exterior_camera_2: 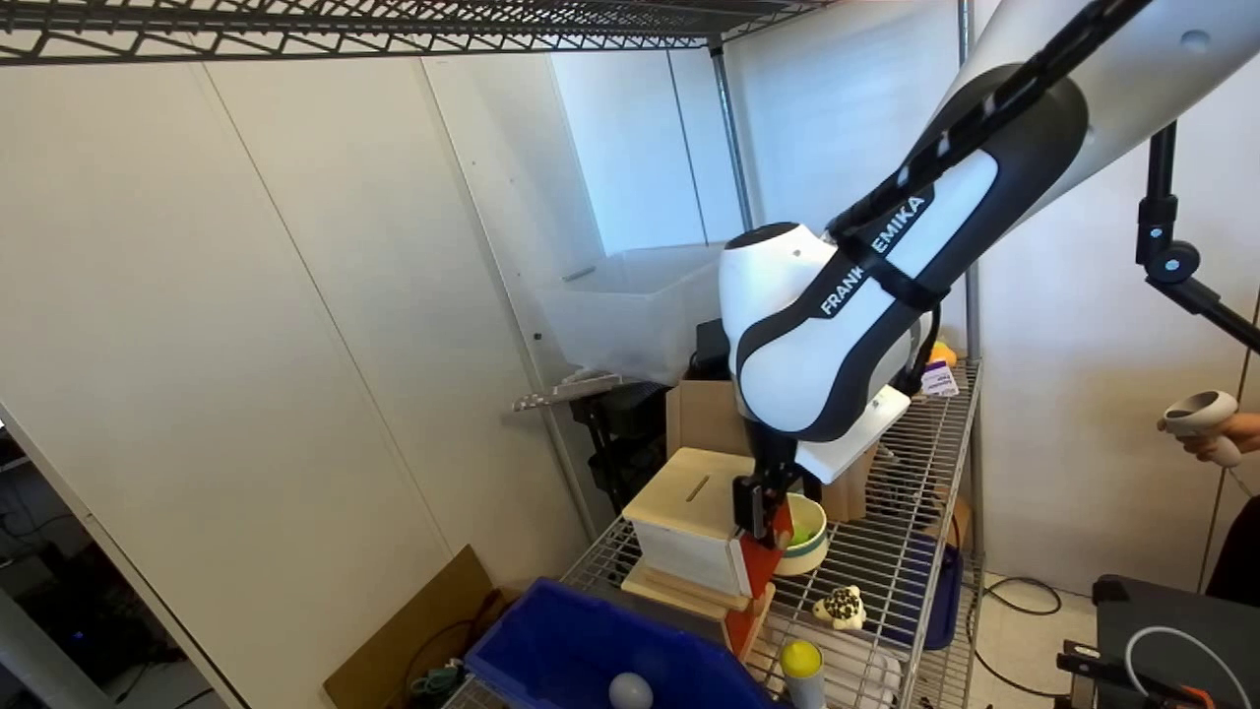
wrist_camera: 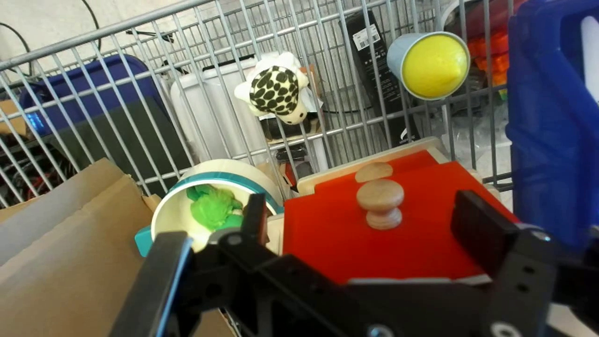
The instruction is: Close the drawer
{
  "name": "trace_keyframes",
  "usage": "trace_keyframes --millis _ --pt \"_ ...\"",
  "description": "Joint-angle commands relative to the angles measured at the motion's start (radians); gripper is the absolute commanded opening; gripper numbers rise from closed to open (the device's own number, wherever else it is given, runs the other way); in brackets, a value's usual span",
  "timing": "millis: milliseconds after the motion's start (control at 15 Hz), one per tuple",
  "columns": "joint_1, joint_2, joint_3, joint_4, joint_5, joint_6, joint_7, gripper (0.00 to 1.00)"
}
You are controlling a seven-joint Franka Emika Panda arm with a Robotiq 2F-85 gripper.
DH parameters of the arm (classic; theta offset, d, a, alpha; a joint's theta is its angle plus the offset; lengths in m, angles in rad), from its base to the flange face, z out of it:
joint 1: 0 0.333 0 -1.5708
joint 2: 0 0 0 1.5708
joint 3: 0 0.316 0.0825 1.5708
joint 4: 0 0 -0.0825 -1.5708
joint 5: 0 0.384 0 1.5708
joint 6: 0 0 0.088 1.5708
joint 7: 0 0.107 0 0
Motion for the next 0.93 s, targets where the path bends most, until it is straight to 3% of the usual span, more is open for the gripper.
trace_keyframes --millis 0,867 --pt "0.012 0.019 -0.012 0.031 -0.005 0.005 0.042 1.0" --pt "0.031 0.019 -0.04 0.049 -0.013 0.017 0.19 1.0"
